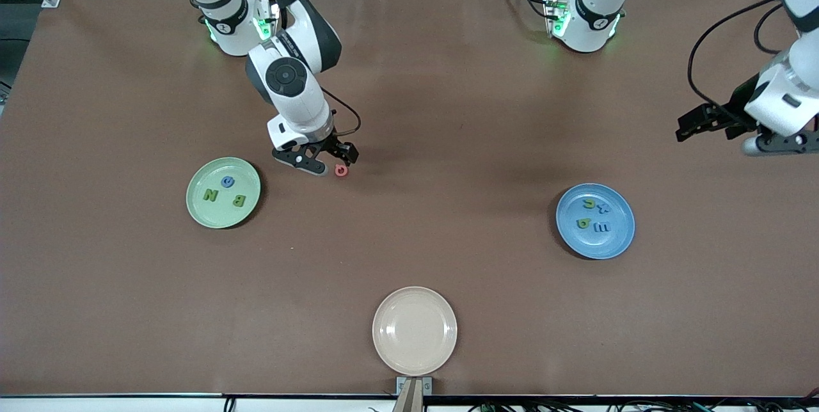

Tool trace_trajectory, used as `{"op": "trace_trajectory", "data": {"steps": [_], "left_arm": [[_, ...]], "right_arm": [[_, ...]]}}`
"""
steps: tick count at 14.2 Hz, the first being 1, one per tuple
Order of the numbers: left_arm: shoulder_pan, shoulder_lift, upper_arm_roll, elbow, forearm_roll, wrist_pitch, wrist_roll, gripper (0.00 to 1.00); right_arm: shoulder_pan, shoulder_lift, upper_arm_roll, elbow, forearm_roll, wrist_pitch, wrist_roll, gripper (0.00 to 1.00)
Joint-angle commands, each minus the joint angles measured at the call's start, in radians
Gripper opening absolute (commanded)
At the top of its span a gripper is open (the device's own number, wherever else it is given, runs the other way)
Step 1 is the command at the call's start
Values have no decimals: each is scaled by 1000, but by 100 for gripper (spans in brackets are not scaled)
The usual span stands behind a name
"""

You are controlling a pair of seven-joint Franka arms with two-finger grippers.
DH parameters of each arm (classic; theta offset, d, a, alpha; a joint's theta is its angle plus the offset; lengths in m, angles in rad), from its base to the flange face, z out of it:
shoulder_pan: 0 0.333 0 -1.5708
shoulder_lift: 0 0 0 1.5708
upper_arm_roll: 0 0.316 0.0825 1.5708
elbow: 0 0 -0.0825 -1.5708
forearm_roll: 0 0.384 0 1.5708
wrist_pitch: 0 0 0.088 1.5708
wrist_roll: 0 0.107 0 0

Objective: Sort upper and lower case letters into plates
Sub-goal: 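Raise the left arm to rest while the right gripper reaches the pink Q, then grasp the pink Q with the right gripper and lower it into the green plate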

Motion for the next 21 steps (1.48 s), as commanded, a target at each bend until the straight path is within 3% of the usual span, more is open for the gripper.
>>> {"op": "trace_trajectory", "data": {"steps": [1, 4, 7, 8, 12, 17, 19, 21], "left_arm": [[-4, -10, -2, 34, -20, -4, 12, 100], [-62, -6, 36, 82, -17, -4, 4, 100], [-247, -4, 230, 94, -14, -4, 1, 100], [-275, -1, 266, 108, -12, -4, 7, 100], [-269, 5, 271, 117, -12, -4, 14, 100], [-268, 16, 271, 117, -9, -4, 4, 100], [-269, 31, 271, 131, -9, 4, 4, 100], [-266, 85, 271, 225, -9, 4, 4, 100]], "right_arm": [[32, 53, -6, -13, -22, 94, -31, 100], [32, 91, -6, -31, -27, 183, -172, 100], [38, 121, -8, -31, -47, 186, -269, 100], [38, 133, -8, -31, -59, 186, -284, 99], [56, 148, -9, -31, -81, 186, -285, 94], [56, 171, -11, -30, -95, 191, -285, 61], [56, 173, -12, -30, -95, 193, -285, 56], [53, 173, -15, -27, -110, 193, -285, 54]]}}
